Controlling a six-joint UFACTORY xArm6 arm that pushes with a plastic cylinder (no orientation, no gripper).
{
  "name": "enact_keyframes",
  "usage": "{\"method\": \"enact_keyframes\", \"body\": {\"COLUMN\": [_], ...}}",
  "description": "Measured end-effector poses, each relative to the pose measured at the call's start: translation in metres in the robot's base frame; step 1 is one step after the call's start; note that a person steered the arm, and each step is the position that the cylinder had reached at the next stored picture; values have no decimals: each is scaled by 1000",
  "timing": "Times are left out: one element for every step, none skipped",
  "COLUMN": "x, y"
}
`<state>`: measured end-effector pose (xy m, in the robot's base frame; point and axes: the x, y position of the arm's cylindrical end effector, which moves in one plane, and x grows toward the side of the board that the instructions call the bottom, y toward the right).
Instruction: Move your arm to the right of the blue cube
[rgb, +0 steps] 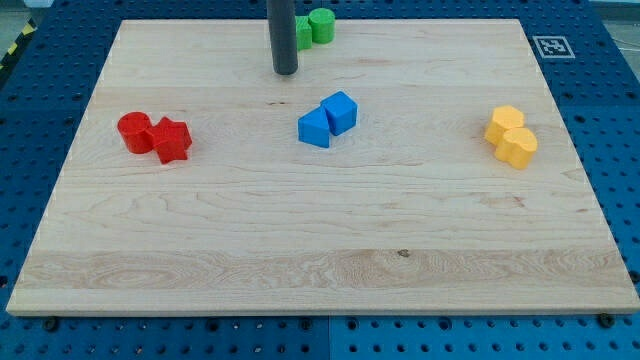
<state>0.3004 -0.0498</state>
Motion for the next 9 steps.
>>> {"method": "enact_keyframes", "body": {"x": [27,27,27,40,41,42,61,94,114], "y": [5,5,28,51,68,103,122,123,123]}}
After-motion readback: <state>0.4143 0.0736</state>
